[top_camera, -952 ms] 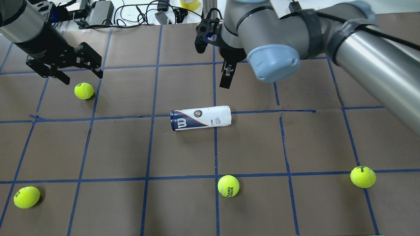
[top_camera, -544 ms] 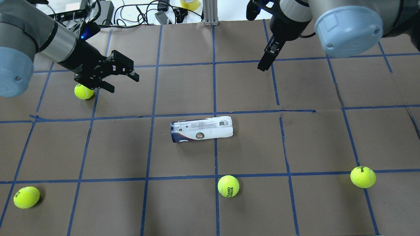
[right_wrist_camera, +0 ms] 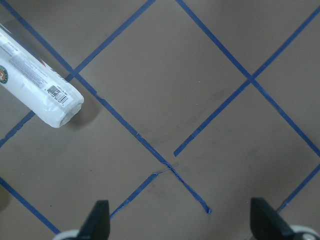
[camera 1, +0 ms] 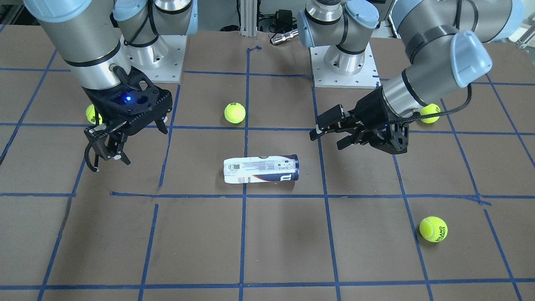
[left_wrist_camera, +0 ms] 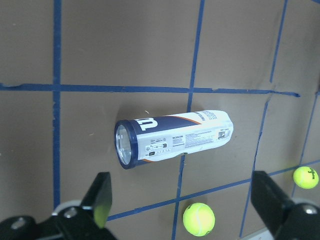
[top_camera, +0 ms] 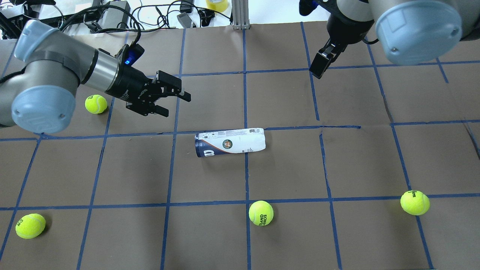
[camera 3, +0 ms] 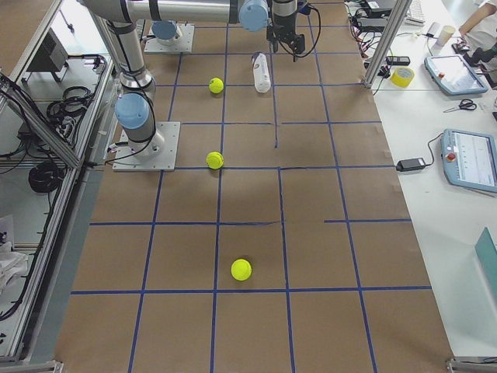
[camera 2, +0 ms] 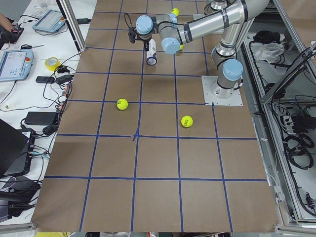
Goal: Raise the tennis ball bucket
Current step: 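Reach the left gripper to the lying can and grasp its open end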
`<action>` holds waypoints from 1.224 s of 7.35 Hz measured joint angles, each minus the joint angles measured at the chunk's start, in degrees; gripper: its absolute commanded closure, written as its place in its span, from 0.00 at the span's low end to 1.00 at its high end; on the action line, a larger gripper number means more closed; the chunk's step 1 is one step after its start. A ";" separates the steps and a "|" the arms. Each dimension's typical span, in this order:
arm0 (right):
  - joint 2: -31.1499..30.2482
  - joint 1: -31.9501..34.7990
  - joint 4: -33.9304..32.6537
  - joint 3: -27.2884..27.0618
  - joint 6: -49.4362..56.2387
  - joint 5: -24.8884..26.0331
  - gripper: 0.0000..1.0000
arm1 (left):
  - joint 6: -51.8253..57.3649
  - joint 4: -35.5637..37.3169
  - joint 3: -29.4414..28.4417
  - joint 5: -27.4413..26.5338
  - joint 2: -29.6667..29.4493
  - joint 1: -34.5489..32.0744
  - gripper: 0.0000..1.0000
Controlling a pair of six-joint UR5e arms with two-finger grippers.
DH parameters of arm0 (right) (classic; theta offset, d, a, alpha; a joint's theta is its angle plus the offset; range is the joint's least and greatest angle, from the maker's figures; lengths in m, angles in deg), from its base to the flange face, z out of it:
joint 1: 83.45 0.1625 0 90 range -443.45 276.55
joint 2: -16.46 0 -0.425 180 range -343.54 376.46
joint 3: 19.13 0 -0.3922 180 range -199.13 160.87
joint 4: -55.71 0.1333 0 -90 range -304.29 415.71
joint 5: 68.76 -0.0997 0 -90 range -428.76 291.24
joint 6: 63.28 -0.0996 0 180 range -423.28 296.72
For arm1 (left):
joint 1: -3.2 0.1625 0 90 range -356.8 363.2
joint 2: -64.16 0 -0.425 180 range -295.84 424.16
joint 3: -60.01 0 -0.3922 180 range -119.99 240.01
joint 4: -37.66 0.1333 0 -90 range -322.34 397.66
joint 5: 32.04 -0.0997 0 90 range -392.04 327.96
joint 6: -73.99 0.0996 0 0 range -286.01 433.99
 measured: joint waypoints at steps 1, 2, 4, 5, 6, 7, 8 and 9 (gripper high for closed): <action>-0.65 0.03 1.04 0.16 -4.87 0.70 0.00 | 0.11 3.59 2.64 1.22 -1.47 -0.03 0.00; -1.24 -0.07 2.29 0.16 -9.44 0.98 0.00 | 0.81 5.53 4.02 1.65 -3.18 -0.05 0.00; -2.63 -0.34 5.32 -0.10 -20.01 1.07 0.00 | 4.62 6.92 4.84 2.18 -7.41 -0.06 0.00; -3.39 -0.37 6.28 -0.38 -26.03 1.13 0.00 | 5.63 7.39 4.89 2.70 -9.30 -0.06 0.00; -4.17 -0.54 7.47 -0.72 -30.86 1.17 0.00 | 6.02 7.85 4.94 3.80 -10.82 -0.05 0.00; -4.62 -1.05 8.84 -0.89 -34.51 1.20 0.00 | 6.16 8.05 5.01 4.99 -11.93 -0.12 0.00; -4.81 -1.96 9.56 -0.92 -36.93 1.19 0.00 | 6.20 8.12 5.22 5.56 -12.69 -0.22 0.00; -4.90 -2.85 9.87 -0.91 -37.97 1.15 0.00 | 6.22 8.20 5.75 5.77 -13.14 -0.44 0.00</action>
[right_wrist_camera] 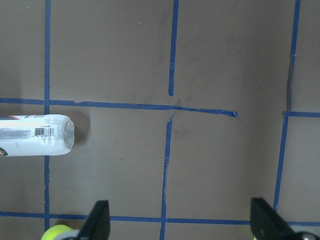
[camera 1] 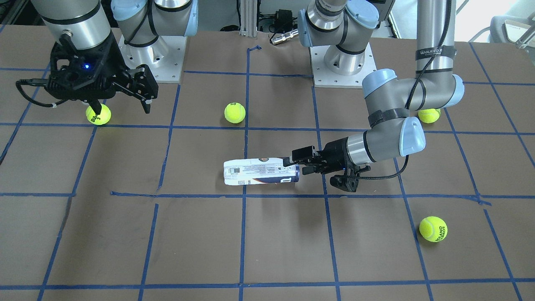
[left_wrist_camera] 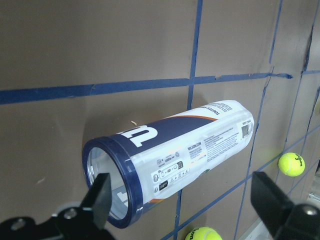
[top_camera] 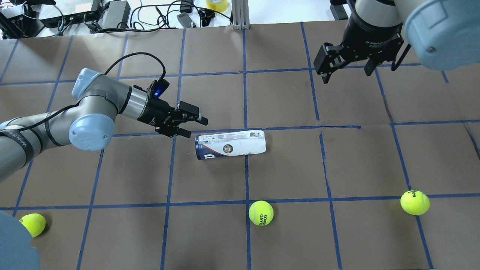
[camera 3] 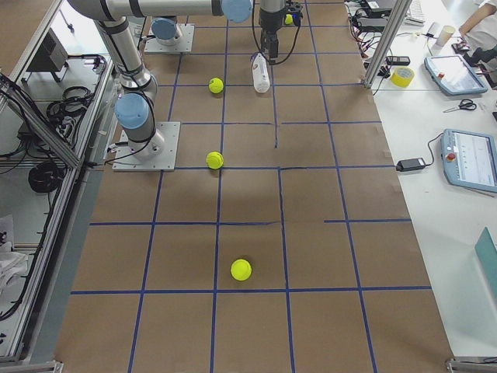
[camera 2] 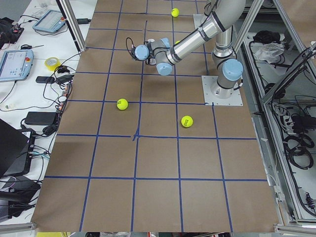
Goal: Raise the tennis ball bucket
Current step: 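Reach the left gripper to the lying can and grasp its open end, then lift the can with the left gripper and tilt it upright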
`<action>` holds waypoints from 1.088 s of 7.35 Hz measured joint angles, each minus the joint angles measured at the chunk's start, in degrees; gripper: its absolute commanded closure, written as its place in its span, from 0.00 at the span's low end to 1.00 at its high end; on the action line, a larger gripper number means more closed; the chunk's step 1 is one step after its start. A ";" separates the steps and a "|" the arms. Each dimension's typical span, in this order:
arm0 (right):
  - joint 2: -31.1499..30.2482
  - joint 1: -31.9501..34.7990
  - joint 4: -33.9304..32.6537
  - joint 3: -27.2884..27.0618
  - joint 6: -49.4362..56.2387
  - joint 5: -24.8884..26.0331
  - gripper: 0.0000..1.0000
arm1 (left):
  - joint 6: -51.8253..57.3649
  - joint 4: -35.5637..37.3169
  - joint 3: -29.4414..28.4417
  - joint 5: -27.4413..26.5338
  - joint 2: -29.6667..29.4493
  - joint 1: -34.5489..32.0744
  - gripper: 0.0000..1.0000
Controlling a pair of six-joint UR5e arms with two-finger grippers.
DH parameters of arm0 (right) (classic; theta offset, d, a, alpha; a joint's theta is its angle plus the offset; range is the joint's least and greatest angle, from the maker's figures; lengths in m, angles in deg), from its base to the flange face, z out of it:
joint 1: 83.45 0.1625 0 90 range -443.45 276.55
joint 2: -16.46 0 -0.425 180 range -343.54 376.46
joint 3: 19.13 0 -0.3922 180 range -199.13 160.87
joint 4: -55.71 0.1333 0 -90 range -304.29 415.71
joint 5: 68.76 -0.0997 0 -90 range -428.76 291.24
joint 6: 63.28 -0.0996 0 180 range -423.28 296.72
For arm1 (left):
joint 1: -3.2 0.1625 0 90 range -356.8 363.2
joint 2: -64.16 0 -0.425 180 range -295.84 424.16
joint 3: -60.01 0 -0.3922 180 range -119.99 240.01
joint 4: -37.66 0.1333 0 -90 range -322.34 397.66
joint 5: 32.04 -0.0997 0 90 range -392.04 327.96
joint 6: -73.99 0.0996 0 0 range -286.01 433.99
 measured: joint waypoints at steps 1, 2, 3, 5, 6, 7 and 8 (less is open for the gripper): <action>-0.09 -0.51 0.04 0.01 -0.37 -0.02 0.00 | 0.00 0.06 0.66 0.07 -0.23 -0.26 0.00; -0.17 -0.73 -0.01 0.02 -0.51 -0.02 0.00 | 0.01 0.06 1.37 0.11 -0.38 -0.41 0.02; -0.20 -0.83 -0.02 0.02 -0.83 -0.03 0.00 | 0.01 0.06 2.05 0.13 -0.50 -0.45 0.07; -0.23 -0.88 -0.25 -0.02 -3.26 -0.03 0.00 | -0.06 0.07 2.84 0.09 -0.69 -1.02 0.13; -0.23 -0.89 -0.30 -0.05 -4.01 -0.03 0.00 | -0.23 0.16 2.95 0.14 -0.85 -1.54 0.36; -0.24 -0.89 -0.32 -0.06 -4.30 -0.03 0.00 | -0.38 0.35 2.95 0.13 -1.04 -1.94 0.99; -0.24 -0.89 -0.33 -0.06 -4.43 -0.03 0.00 | -0.48 0.62 2.89 0.05 -1.28 -2.13 1.00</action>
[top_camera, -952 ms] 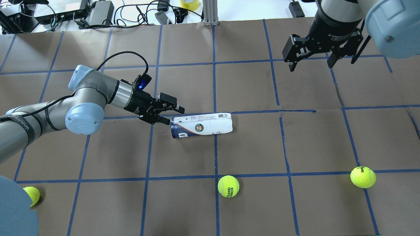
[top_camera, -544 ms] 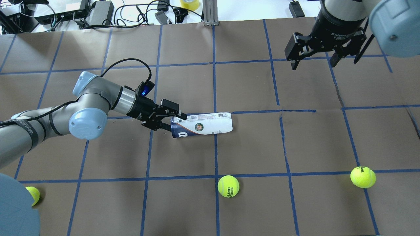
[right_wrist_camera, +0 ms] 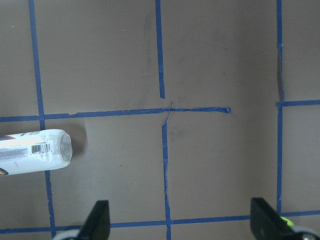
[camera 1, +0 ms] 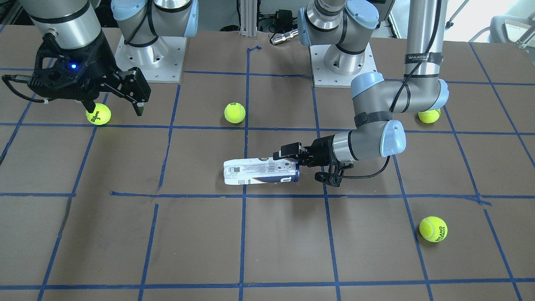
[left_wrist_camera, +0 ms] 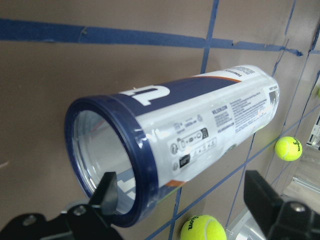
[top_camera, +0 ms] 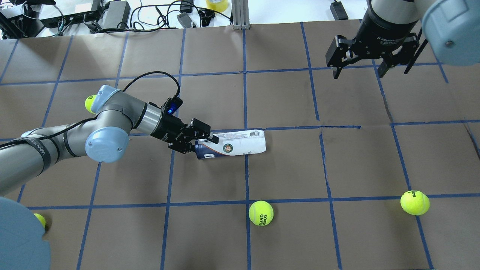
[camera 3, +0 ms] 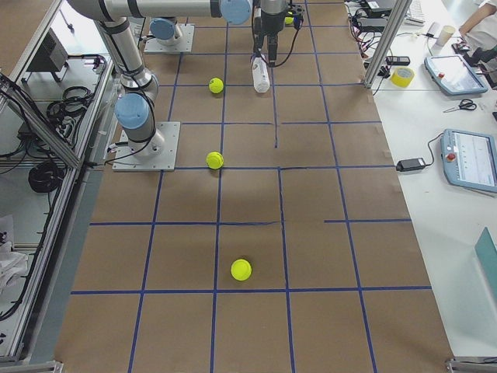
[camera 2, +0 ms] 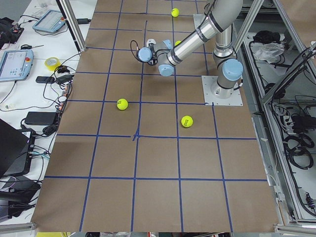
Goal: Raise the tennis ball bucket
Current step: 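Lift the can with the left gripper and tilt it upright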
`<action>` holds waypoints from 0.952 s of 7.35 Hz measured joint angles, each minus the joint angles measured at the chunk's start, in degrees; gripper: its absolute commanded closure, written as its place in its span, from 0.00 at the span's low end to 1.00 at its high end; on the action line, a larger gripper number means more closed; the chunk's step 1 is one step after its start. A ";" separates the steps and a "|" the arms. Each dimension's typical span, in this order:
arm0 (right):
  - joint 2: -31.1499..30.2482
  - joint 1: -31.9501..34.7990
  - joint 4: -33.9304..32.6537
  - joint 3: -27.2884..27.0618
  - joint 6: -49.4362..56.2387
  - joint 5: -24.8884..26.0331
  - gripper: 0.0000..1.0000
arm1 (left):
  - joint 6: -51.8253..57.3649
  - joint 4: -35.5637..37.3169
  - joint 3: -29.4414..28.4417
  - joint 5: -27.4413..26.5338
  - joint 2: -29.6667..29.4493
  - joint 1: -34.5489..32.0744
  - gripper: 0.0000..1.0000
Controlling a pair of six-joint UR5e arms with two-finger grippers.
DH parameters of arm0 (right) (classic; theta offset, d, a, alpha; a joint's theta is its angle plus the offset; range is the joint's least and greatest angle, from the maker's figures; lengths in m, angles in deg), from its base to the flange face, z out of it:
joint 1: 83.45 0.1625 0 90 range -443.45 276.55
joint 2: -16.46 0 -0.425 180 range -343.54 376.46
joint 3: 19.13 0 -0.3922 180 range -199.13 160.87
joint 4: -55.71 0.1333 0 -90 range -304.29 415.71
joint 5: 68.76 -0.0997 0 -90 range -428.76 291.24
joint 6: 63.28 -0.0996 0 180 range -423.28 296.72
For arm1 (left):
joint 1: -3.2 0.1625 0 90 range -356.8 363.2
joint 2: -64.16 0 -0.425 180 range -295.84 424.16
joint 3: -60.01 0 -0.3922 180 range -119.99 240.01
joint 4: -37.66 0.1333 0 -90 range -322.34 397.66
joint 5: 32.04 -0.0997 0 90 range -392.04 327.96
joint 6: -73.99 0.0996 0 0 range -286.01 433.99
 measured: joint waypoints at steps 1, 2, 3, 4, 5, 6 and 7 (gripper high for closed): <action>0.00 0.00 0.05 0.00 -0.04 0.00 0.00 | -0.20 0.19 -0.33 -0.09 -0.25 -0.07 1.00; 0.00 0.00 0.12 0.00 -0.06 0.00 0.00 | -0.89 0.27 -1.08 -0.28 -0.43 -0.10 1.00; 0.00 0.00 0.22 -0.03 -0.05 0.00 0.00 | -3.07 0.29 -2.50 -0.54 -0.52 -0.11 1.00; -0.03 0.00 0.36 -0.06 -0.03 0.00 0.00 | -8.05 0.24 -5.29 -0.63 -0.52 -0.11 1.00; -0.06 0.00 0.49 -0.07 -0.05 0.00 0.00 | -14.86 -0.26 -9.71 -0.42 -0.54 -0.07 1.00; -0.08 0.00 0.54 -0.08 -0.04 0.00 0.00 | -20.78 -1.41 -14.42 -0.13 -0.49 -0.04 1.00; -0.09 0.00 0.56 -0.09 -0.03 0.00 0.00 | -25.42 -2.67 -18.67 -0.19 -0.26 -0.05 1.00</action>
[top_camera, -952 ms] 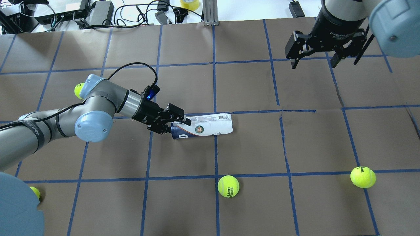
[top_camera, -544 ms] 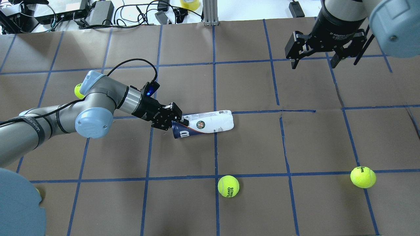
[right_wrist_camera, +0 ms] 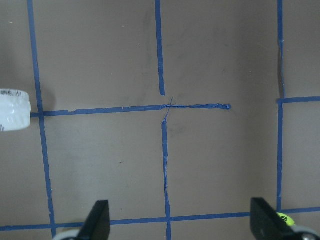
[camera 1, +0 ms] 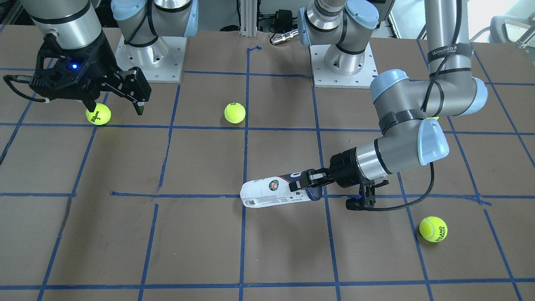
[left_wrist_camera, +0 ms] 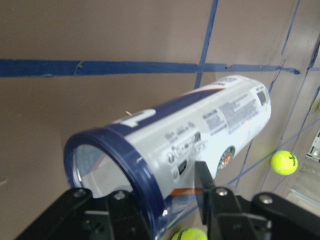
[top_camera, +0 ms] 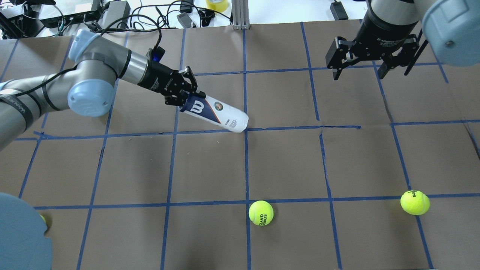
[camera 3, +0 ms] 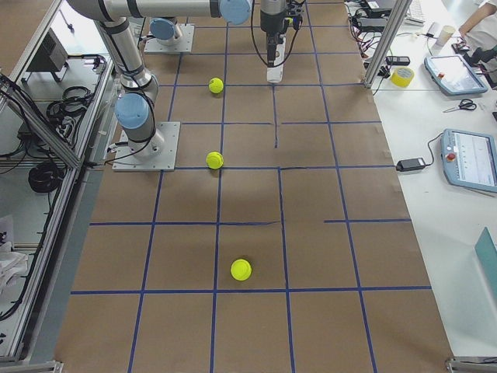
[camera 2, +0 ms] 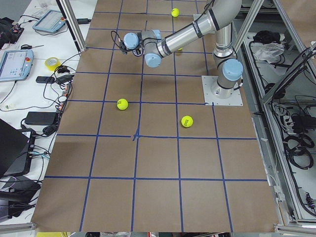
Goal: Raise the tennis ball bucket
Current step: 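Lift the can with the left gripper and tilt it upright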
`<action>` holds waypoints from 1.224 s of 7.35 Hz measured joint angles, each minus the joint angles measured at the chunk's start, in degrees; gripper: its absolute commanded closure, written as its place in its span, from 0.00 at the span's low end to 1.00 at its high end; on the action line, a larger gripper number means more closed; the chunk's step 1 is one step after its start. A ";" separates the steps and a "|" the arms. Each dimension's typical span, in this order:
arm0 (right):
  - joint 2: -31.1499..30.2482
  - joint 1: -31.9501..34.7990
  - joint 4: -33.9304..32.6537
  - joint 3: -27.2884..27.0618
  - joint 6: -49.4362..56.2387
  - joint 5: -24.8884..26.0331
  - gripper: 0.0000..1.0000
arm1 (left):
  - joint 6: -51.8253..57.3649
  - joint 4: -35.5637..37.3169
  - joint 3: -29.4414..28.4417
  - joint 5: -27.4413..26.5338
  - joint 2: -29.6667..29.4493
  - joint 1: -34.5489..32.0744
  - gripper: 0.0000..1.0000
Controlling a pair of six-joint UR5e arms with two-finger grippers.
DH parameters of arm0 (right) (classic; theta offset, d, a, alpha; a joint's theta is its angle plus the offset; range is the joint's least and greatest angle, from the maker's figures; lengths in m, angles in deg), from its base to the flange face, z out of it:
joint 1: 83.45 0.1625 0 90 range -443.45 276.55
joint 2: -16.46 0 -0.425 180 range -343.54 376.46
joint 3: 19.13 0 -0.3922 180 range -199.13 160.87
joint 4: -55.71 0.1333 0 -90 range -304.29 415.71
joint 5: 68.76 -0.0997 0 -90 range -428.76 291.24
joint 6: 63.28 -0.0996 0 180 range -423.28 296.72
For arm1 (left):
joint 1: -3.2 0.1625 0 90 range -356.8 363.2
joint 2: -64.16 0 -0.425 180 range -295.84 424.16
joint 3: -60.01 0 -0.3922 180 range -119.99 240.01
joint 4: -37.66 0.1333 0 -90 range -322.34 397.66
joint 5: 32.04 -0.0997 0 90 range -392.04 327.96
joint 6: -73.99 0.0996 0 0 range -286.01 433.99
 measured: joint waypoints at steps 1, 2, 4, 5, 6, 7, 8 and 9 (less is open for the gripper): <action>0.00 0.00 -0.05 0.00 0.00 0.00 0.00 | -3.28 -0.62 -3.39 -0.87 0.21 -0.07 1.00; -0.01 0.00 -0.14 0.00 0.03 0.00 0.00 | -5.46 -0.84 -6.23 -3.15 0.29 -0.30 1.00; 0.00 0.00 0.01 0.00 0.05 0.00 0.00 | -6.41 -0.89 -11.71 -14.18 -0.11 -2.69 1.00; 0.00 0.00 0.05 0.00 0.05 0.00 0.00 | -4.46 -1.28 -14.57 -21.95 -0.40 -4.60 1.00; 0.00 0.00 0.03 0.00 0.05 0.00 0.00 | -0.54 -1.86 -16.50 -28.12 -0.51 -6.08 1.00; 0.00 0.00 0.04 0.00 0.05 0.00 0.00 | 3.19 -2.15 -17.52 -32.00 -0.71 -7.10 1.00; 0.00 0.00 0.05 0.00 0.03 0.00 0.00 | 5.05 -2.05 -18.02 -35.42 -1.25 -8.32 1.00; 0.00 0.00 0.04 0.00 0.00 0.00 0.00 | 5.54 -1.75 -18.57 -39.63 -2.31 -10.28 1.00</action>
